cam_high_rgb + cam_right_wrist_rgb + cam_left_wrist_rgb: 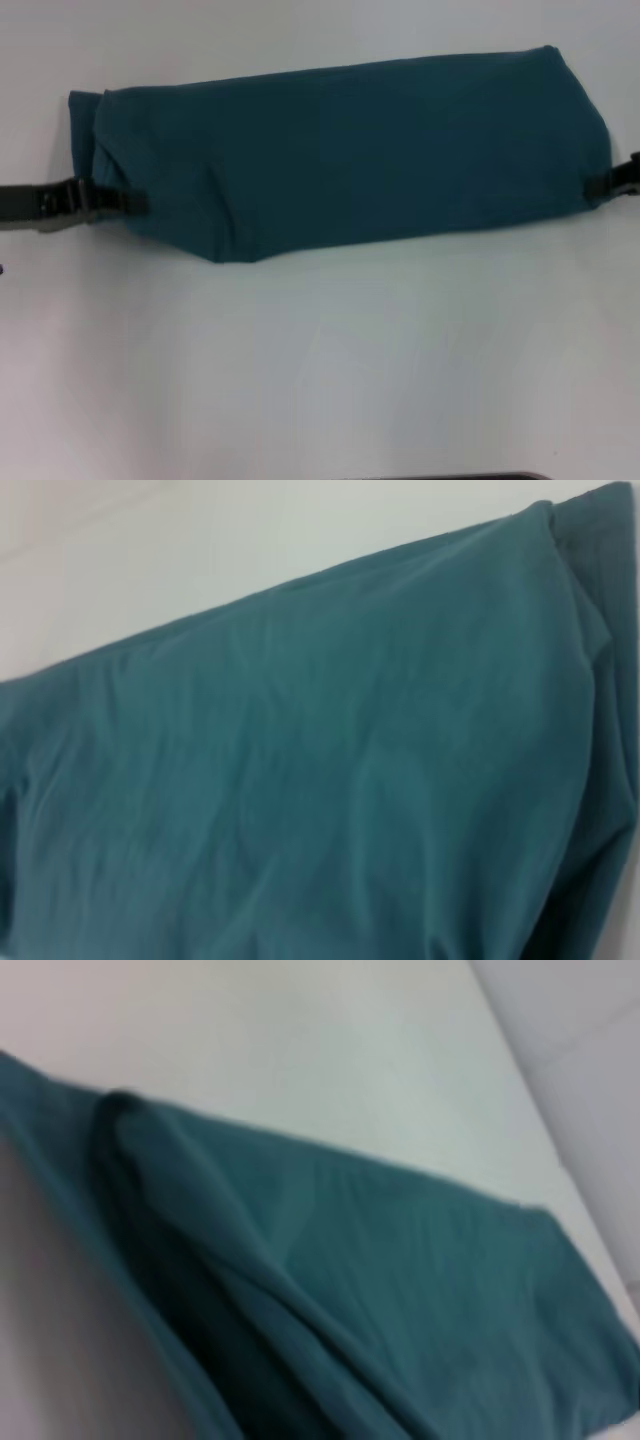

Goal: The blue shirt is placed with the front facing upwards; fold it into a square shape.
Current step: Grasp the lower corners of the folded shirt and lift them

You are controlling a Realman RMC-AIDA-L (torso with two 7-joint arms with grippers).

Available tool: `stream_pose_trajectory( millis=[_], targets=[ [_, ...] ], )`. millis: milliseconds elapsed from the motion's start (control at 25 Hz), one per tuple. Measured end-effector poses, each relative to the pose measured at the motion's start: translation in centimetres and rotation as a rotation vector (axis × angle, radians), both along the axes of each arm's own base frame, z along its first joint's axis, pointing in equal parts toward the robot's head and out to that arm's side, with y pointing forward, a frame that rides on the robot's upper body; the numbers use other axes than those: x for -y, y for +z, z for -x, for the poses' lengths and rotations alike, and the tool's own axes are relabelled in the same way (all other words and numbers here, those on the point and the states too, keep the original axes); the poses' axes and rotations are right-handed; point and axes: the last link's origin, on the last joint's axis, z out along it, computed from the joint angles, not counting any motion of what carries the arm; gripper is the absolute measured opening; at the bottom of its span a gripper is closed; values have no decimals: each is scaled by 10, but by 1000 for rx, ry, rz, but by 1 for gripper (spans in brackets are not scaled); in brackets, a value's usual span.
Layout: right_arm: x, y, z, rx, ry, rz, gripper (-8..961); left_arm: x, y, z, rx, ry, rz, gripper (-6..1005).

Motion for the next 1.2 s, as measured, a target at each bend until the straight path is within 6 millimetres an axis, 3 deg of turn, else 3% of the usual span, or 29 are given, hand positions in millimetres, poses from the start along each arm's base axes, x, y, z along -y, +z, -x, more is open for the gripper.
stream_pose_trajectory(
  millis=[160, 720, 880, 1200],
  targets=[
    [12, 4, 2, -2, 4, 102, 22, 11, 7, 3, -31, 5, 100, 39],
    [68, -5, 9, 81, 7, 410, 64, 69, 10, 12, -101, 38, 357, 50],
    [79, -4, 5, 91, -25, 448, 87, 77, 10, 17, -109, 63, 378, 54],
    [82, -4, 0, 98, -13, 440, 132, 82, 9, 18, -95, 66, 392, 63]
  ],
)
